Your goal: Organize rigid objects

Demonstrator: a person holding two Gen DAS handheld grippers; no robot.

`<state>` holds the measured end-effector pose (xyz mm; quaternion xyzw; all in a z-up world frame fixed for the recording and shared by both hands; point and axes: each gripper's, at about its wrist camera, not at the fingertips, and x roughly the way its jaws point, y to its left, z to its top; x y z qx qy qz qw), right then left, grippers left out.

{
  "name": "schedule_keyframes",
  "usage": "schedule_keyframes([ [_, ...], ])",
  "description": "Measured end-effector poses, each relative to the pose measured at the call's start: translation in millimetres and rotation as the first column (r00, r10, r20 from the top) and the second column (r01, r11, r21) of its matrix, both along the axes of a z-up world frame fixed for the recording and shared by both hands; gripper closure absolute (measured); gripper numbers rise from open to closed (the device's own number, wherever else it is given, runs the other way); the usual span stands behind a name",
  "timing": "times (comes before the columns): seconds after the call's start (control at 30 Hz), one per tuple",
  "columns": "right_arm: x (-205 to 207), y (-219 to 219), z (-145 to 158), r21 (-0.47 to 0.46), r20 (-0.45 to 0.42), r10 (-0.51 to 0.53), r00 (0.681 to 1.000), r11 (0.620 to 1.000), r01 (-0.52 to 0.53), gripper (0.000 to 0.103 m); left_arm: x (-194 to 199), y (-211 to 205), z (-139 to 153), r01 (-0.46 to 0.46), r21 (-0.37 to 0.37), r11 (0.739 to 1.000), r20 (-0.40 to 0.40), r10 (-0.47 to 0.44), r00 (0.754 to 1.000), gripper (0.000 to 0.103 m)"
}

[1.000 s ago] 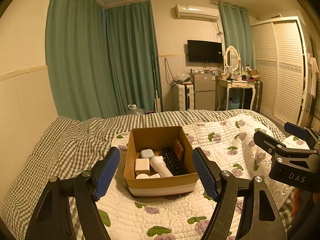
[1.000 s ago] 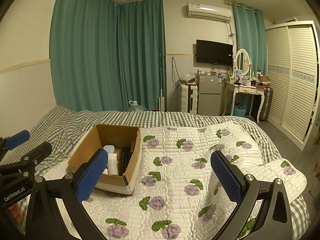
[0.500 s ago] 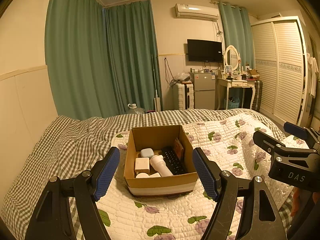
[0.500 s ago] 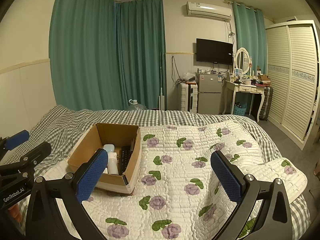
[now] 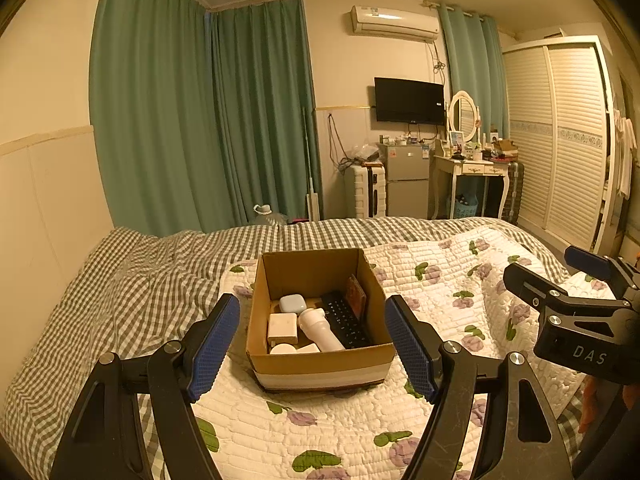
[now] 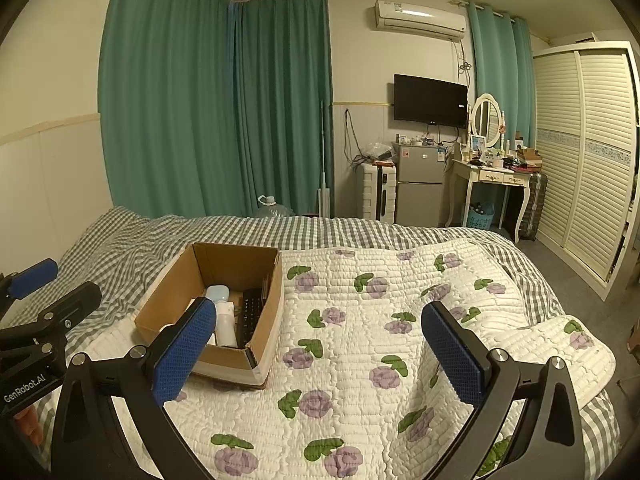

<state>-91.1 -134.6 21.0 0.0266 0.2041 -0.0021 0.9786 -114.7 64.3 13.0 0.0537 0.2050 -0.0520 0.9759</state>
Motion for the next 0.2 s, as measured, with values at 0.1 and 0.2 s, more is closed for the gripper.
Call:
schedule_keyframes([
  [0.1,0.6,-0.3,0.4,0.003,0.000,-0.001,1.000,1.000,0.001,0.000,-1.3,-0.2,-1.9,0.007,-0.002,1.000,0.001,-0.007,1.000,0.025],
  [0.2,0.5,1.0,-4.1,0.001,-0.003,0.000,1.000,1.000,0.000,0.000,-1.4,-0.9,-2.9,0.003,0.006,1.000,-0.004,-0.003,1.000,0.025],
])
